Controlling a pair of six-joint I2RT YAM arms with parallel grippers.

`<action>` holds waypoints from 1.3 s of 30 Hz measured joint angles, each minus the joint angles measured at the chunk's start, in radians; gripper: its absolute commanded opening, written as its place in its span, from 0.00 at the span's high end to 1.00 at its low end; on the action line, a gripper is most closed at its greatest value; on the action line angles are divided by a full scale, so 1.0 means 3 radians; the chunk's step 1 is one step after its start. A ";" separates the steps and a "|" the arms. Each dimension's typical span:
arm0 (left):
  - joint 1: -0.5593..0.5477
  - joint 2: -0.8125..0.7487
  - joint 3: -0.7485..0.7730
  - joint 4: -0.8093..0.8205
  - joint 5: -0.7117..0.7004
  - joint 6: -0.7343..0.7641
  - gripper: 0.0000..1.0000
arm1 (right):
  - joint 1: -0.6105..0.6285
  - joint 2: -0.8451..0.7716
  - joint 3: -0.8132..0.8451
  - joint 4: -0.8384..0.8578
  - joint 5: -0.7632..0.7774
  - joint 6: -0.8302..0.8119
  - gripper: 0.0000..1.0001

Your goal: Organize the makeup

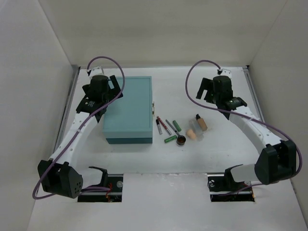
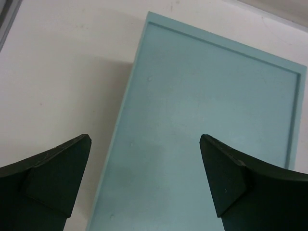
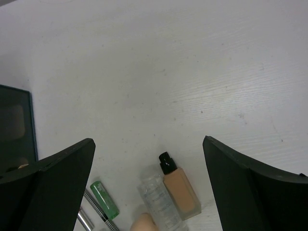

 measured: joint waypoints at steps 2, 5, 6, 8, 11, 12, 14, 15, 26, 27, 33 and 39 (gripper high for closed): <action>0.0031 -0.0010 -0.0083 0.0028 -0.0037 0.0000 0.00 | 0.0058 -0.0048 -0.0061 0.0053 -0.0006 -0.0057 0.00; 0.0039 -0.0037 -0.0219 0.0056 -0.0048 0.0003 0.00 | 0.0174 -0.0164 -0.0188 0.0161 -0.0032 -0.0163 0.00; 0.0039 -0.0055 -0.0254 0.0057 -0.0050 0.0008 0.00 | 0.0212 -0.0209 -0.0230 0.0207 -0.0051 -0.0201 0.00; 0.0048 -0.0079 -0.0296 0.0061 -0.0048 0.0014 0.00 | 0.0261 -0.0277 -0.0306 0.0327 -0.0107 -0.0270 0.00; 0.0109 -0.0108 -0.0305 0.0080 -0.0048 0.0015 0.00 | 0.0295 -0.0319 -0.0401 0.0519 -0.0237 -0.0343 0.00; 0.0136 -0.0116 -0.0310 0.0092 -0.0048 0.0015 0.00 | 0.0295 -0.0315 -0.0421 0.0571 -0.0291 -0.0360 0.00; 0.0186 -0.0126 -0.0337 0.0125 -0.0047 0.0015 0.00 | 0.0295 -0.0292 -0.0434 0.0651 -0.0434 -0.0367 0.00; 0.0214 -0.0122 -0.0354 0.0139 -0.0039 0.0019 0.00 | 0.0294 -0.0272 -0.0434 0.0717 -0.0520 -0.0360 0.00; 0.0698 0.0270 -0.0406 0.0445 0.0649 0.0046 0.25 | 0.0262 0.0525 -0.0375 0.1541 -0.1855 0.0153 0.26; 0.0698 0.0277 -0.0409 0.0470 0.0735 0.0050 0.27 | 0.0253 0.0608 -0.0374 0.1630 -0.1984 0.0238 0.26; 0.0744 0.0276 -0.0509 0.0590 0.1024 0.0075 0.42 | 0.0252 0.0982 -0.0375 0.2302 -0.2566 0.0799 0.26; 0.0805 0.0317 -0.0520 0.0657 0.1138 0.0072 0.52 | 0.0318 0.1511 -0.0370 0.3063 -0.2983 0.1420 0.28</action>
